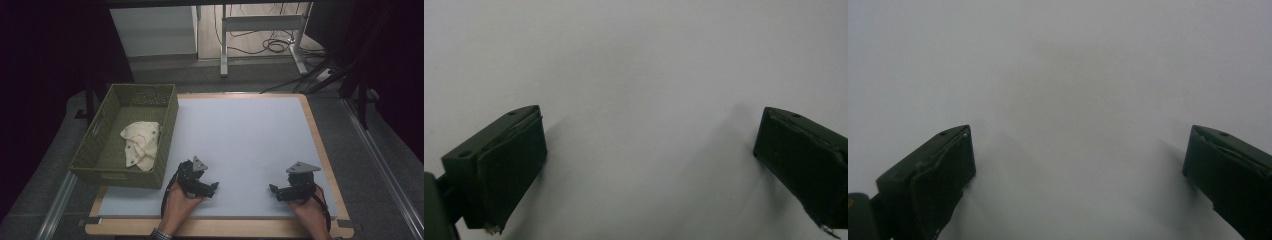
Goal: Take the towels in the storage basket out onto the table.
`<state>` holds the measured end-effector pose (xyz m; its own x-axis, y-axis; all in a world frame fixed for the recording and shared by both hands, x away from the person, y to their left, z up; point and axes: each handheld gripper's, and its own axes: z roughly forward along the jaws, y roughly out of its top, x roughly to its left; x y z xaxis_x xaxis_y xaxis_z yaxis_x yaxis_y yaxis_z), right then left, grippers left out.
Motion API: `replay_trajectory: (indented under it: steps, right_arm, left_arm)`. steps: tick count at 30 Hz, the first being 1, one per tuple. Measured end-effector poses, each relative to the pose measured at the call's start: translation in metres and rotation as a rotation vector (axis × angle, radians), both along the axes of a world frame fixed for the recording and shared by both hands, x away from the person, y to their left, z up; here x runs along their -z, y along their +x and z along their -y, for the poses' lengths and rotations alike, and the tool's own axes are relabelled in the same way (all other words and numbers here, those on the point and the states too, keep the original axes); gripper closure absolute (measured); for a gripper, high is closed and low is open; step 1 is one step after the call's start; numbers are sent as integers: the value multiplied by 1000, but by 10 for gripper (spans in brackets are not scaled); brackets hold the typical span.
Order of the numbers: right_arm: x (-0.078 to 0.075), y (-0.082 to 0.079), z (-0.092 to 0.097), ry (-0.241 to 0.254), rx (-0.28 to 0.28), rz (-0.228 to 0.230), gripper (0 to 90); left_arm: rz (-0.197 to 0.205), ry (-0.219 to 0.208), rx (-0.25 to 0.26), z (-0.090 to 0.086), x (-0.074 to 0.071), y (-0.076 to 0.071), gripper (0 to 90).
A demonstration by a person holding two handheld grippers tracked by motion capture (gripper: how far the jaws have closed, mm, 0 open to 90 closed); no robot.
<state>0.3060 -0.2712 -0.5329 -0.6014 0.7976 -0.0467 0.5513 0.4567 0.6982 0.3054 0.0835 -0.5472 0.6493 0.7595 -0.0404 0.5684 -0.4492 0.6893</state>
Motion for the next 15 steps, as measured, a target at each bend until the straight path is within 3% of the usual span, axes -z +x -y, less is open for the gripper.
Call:
replay_trajectory:
  steps: [15]
  right_arm:
    - [0, 0, 0, 0, 0, 1, 2]
  left_arm:
    - [-2, -3, 1, 0, 0, 0, 6]
